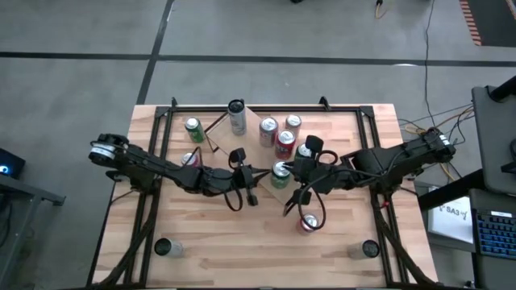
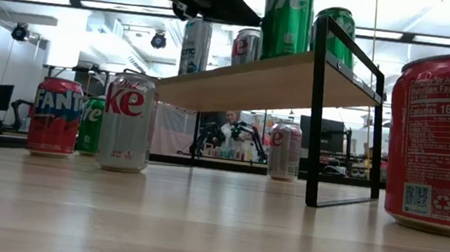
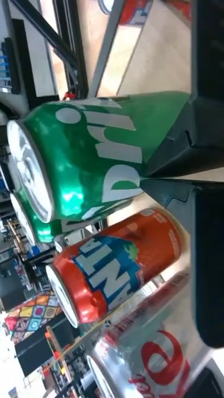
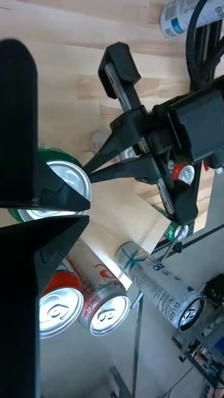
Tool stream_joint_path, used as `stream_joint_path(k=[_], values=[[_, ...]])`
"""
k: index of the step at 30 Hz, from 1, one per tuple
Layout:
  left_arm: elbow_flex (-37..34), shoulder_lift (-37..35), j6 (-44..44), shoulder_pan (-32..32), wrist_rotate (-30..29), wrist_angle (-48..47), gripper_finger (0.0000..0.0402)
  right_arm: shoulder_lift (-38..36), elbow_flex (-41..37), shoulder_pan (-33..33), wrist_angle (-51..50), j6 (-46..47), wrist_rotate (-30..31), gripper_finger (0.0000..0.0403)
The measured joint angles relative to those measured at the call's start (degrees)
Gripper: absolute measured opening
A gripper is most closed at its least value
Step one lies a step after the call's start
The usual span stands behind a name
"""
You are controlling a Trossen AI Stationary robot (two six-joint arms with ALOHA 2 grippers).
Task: Place canned beverage on shelf
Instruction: Put the bottom green soda can on the shelf aligned with the other green soda
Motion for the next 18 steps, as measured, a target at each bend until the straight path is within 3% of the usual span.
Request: stream_joint_path(k=[13, 18], values=[[0.46, 1.26, 0.83, -0.1, 2.31, 2.25, 0.0, 0.9, -0.11, 0.0, 0.17, 0.46, -0.02, 0.0012], [0.46, -2.17, 4.58, -0.47, 2.05, -0.69, 0.0, 2.13, -0.13, 0.0, 0.12, 2.29, -0.13, 0.0012]])
